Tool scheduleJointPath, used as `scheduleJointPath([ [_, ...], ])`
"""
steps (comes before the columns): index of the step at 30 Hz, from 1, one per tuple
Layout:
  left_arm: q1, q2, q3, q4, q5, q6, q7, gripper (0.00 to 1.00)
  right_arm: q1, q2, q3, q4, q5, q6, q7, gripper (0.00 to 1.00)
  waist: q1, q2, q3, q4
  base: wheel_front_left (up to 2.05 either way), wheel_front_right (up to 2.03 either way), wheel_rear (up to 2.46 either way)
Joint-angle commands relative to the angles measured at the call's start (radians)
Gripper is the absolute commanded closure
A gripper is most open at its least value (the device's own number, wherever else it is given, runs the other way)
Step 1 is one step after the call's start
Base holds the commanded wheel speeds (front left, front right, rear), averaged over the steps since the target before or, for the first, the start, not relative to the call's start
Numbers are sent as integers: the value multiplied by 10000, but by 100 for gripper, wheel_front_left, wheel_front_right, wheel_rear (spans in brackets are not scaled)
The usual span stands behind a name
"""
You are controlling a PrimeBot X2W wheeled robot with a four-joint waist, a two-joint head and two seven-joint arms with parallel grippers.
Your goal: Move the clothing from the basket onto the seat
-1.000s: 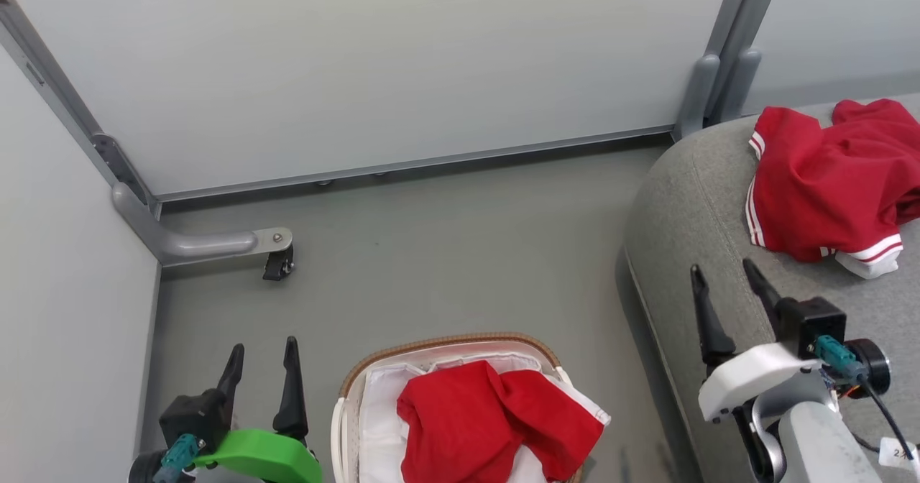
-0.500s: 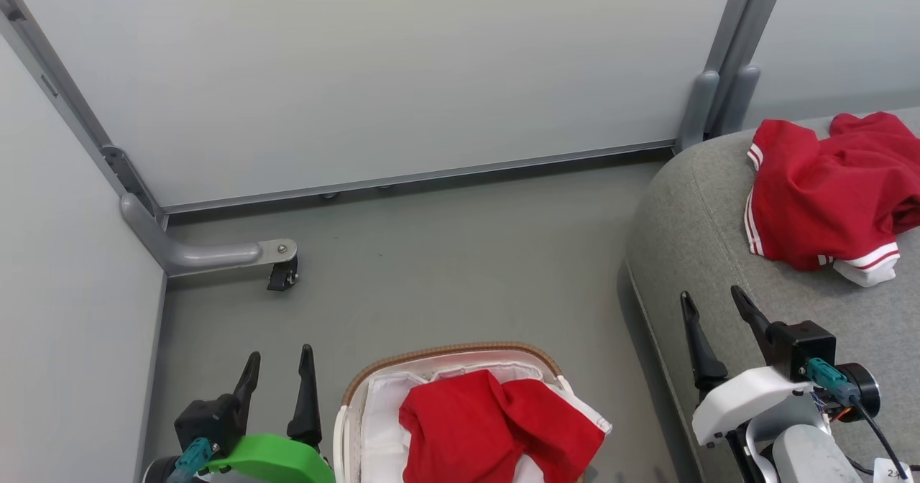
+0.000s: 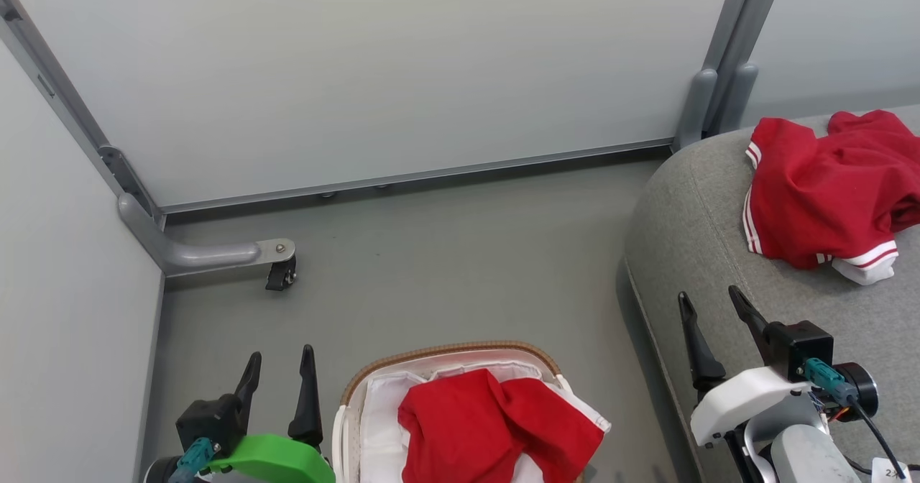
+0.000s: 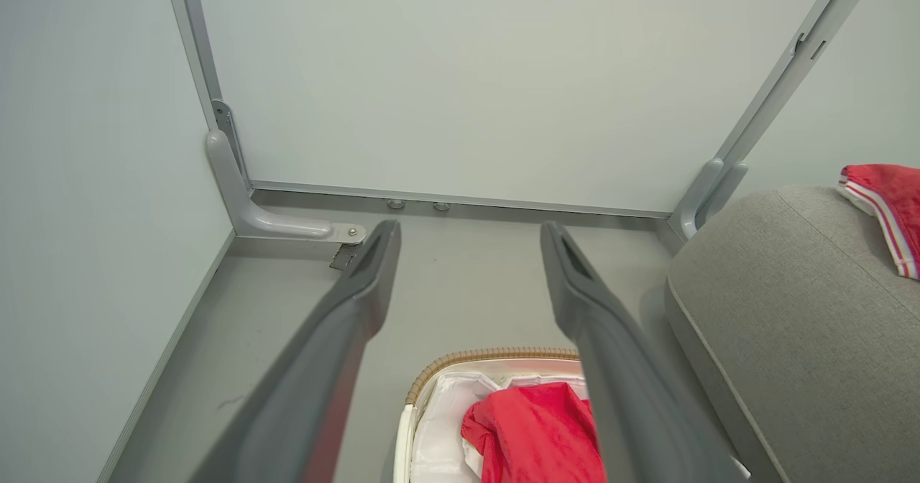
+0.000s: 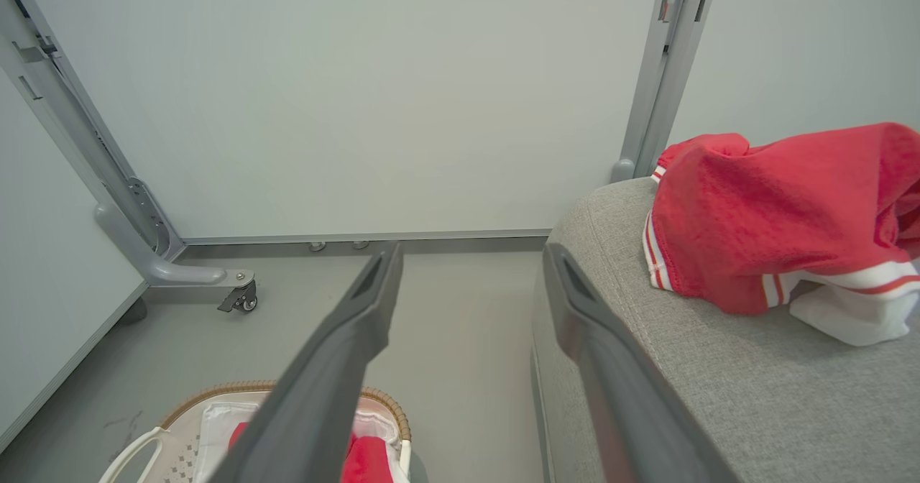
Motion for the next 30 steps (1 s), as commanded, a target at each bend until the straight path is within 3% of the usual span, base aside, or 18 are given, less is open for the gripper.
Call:
scheduleJointPath([
  [1, -60, 14, 25, 2, -43, 3, -9, 0, 50, -39, 17, -16, 67, -14, -2, 0, 1, 0, 5, 0, 0, 0, 0],
  [12, -188, 13, -85, -17, 87, -72, -9, 0, -28, -39, 87, -140, 127, -14, -2, 0, 1, 0, 182, -116, 0, 0, 0],
  [19, -1015, 15, -688, 386, 324, -171, -9, 0, -293, -40, 20, -505, 61, -14, -2, 0, 1, 0, 975, -258, 0, 0, 0],
  [30, -3454, 25, -2110, 3047, 298, -302, 43, 0, -1312, -37, 190, -1081, 192, -14, -2, 0, 1, 0, 3169, -996, 0, 0, 0],
])
